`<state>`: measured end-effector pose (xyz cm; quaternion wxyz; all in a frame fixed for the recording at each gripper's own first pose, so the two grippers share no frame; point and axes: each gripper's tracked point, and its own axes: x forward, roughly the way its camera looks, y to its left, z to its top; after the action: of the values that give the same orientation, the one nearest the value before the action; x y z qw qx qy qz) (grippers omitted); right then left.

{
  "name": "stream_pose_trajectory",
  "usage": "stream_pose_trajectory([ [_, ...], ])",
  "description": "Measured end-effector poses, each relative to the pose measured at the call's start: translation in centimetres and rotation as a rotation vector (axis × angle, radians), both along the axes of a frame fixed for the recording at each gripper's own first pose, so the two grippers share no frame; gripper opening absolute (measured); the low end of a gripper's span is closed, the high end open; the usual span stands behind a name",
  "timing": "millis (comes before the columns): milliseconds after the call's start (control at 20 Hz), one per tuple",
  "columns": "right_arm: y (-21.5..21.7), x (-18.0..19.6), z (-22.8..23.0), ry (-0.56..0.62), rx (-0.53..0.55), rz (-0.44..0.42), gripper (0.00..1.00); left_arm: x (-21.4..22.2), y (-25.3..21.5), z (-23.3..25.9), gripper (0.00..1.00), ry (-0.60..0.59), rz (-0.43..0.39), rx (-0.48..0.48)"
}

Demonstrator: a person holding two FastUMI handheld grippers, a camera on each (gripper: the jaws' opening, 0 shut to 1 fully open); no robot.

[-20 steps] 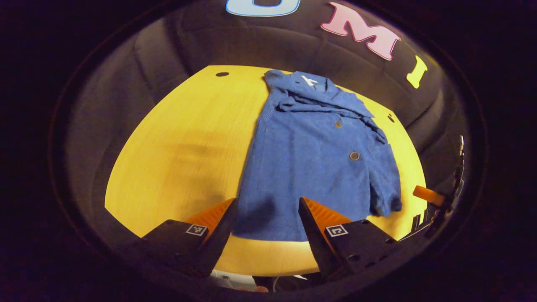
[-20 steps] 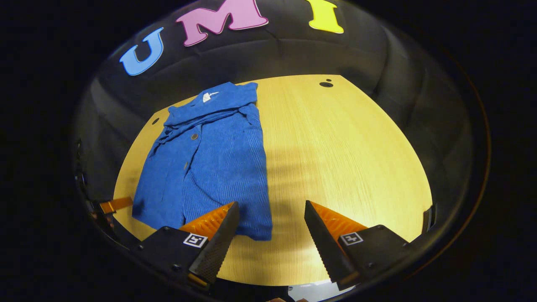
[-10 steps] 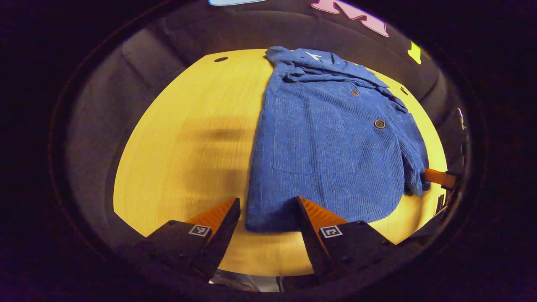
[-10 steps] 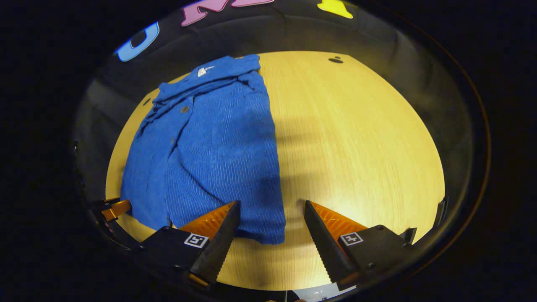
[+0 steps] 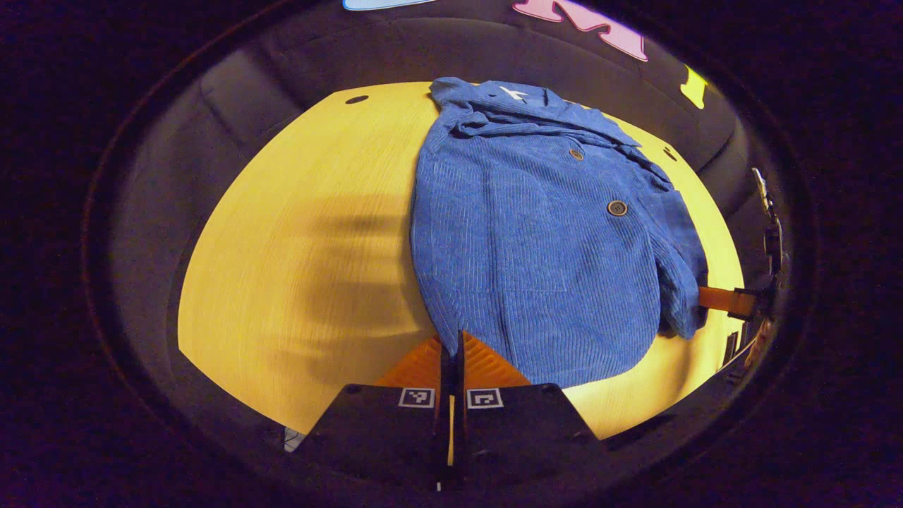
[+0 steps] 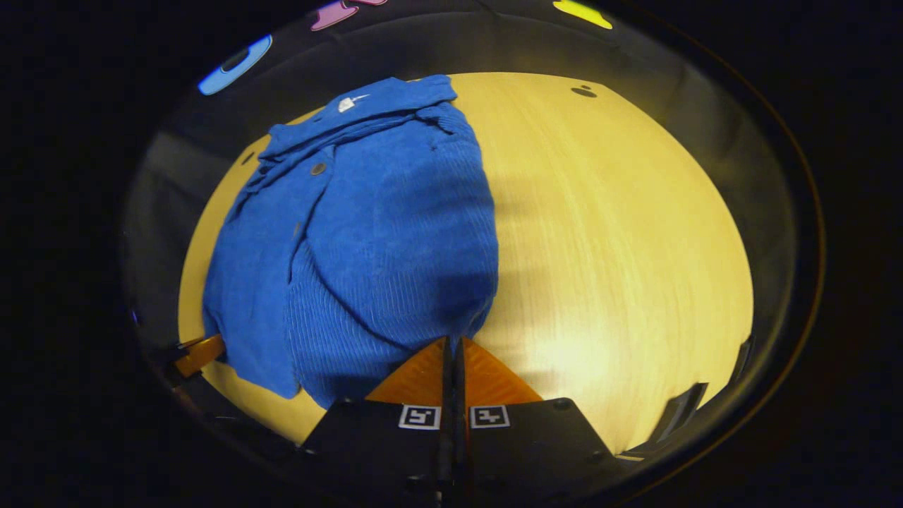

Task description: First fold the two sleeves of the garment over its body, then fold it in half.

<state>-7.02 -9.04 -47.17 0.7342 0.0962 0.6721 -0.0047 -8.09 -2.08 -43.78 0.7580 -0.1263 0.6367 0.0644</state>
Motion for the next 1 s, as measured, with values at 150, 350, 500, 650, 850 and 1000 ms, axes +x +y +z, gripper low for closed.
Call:
stream_pose_trajectory([
  [150,0.3,0.3,0.8,0.014,0.026,-0.054,0.02,0.2,-1.1,0.5,0.00,0.008,0.044,-0.088],
  [350,1.7,3.0,4.5,-0.062,0.058,-0.075,0.02,2.8,-2.3,4.4,0.00,-0.083,0.046,-0.155],
  [500,2.3,6.5,7.6,-0.132,0.081,-0.057,0.01,6.4,-1.7,7.9,0.00,-0.174,0.037,-0.180],
  [650,2.6,11.3,10.3,-0.202,0.113,-0.055,0.01,10.4,-0.3,10.4,0.00,-0.248,0.043,-0.184],
  [850,2.8,18.7,12.7,-0.305,0.149,-0.070,0.01,17.6,1.8,12.8,0.00,-0.356,0.042,-0.176],
  [1000,2.6,24.1,12.8,-0.360,0.153,-0.066,0.01,23.5,3.5,14.1,0.00,-0.436,0.050,-0.161],
])
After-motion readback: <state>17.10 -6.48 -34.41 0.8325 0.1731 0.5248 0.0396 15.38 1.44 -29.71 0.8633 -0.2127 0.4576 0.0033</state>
